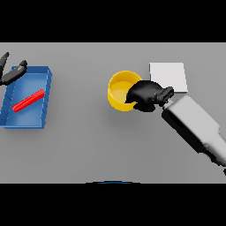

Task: Pick up the red beaker and tilt it to pour out 1 green nut into yellow bowl. Pick up the yellow bowl and place it on the metallic measuring scale.

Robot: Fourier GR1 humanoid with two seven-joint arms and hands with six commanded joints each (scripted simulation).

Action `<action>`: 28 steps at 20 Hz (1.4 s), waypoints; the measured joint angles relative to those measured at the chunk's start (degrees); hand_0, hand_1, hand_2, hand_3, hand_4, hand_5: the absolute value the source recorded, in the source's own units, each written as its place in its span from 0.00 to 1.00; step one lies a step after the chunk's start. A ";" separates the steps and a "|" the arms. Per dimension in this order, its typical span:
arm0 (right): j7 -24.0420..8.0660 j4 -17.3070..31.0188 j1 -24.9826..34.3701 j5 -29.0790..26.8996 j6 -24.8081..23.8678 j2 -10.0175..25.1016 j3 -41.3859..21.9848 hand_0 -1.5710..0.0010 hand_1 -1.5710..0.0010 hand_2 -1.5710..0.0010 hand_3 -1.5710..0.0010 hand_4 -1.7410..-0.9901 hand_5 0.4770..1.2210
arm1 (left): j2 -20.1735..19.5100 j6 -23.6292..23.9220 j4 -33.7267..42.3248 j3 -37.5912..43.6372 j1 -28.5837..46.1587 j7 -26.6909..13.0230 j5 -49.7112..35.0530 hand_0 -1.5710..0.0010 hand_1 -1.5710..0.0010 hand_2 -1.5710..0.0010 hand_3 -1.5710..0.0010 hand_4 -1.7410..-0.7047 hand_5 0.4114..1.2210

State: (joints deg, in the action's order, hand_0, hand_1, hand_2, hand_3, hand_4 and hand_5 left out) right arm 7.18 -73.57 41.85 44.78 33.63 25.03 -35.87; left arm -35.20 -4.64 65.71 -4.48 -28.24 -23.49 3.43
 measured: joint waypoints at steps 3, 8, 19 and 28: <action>-0.99 -2.39 -0.63 -0.38 0.65 1.67 0.61 0.00 0.00 0.04 0.25 0.00 1.00 | 0.07 -0.06 0.00 0.46 0.20 0.53 -0.62 1.00 1.00 1.00 1.00 0.91 0.36; -2.37 -0.98 0.84 -0.63 -0.98 4.28 3.84 0.01 0.00 0.04 0.25 0.00 1.00 | 0.21 0.13 1.26 0.42 0.71 -0.79 -0.99 1.00 1.00 1.00 1.00 0.88 0.38; 0.49 17.13 5.90 0.85 -12.67 6.22 9.18 0.00 0.00 0.02 0.26 0.00 1.00 | 0.12 0.94 6.40 0.53 2.43 -5.75 -2.26 1.00 1.00 1.00 1.00 0.85 0.43; 3.76 31.54 7.75 1.38 -18.49 4.41 10.57 0.00 0.00 0.12 0.13 0.00 1.00 | 0.22 1.08 4.07 0.06 0.62 -6.91 -0.97 1.00 1.00 1.00 1.00 0.85 0.49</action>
State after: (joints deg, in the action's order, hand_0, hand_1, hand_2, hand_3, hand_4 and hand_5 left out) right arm 10.94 -42.03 49.60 46.16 15.14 29.44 -25.30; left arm -34.98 -3.55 69.78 -4.42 -27.63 -30.40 2.46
